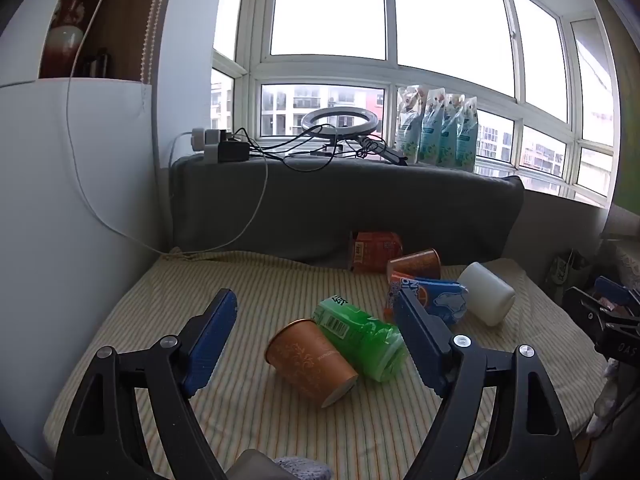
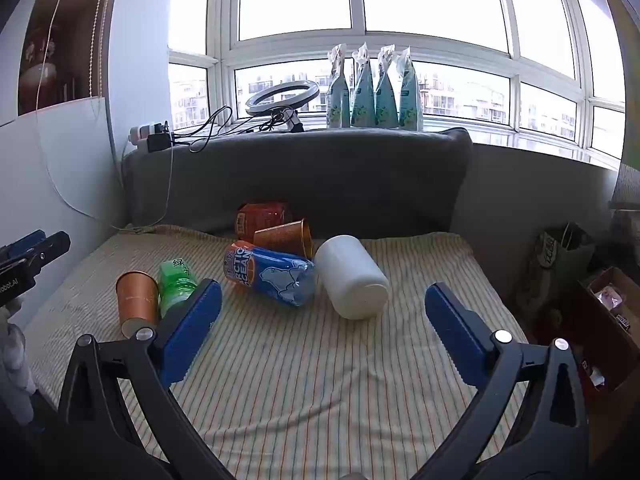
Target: Flip cup upright
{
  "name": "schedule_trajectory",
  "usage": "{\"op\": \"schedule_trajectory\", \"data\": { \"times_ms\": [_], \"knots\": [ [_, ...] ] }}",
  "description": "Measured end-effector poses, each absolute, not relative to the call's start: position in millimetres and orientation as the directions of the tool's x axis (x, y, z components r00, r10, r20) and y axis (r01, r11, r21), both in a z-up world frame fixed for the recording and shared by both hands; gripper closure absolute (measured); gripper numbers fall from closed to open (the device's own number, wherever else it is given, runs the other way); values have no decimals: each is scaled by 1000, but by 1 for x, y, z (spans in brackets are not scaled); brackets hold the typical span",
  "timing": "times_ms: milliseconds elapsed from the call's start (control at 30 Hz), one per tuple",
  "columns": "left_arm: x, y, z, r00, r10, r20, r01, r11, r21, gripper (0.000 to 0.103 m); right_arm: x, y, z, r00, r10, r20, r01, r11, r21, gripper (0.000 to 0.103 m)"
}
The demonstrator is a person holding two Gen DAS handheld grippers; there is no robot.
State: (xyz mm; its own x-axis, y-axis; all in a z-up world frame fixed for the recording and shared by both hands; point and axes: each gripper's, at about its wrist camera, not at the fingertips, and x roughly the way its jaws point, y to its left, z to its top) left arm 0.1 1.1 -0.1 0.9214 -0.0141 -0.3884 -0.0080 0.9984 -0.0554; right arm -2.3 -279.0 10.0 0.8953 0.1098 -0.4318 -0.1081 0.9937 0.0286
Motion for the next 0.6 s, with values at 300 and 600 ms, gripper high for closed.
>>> {"op": "schedule_trajectory", "data": {
  "times_ms": [300,600],
  "knots": [
    [-3,14,0,921,-34,-387,10,998,-63,22,-2,-278,10,886,105,-451,-105,994,27,0],
    [-4,12,-1,927,7,-374,-25,999,-44,22,-5,-278,14,893,100,-439,-98,995,28,0]
  ]
}}
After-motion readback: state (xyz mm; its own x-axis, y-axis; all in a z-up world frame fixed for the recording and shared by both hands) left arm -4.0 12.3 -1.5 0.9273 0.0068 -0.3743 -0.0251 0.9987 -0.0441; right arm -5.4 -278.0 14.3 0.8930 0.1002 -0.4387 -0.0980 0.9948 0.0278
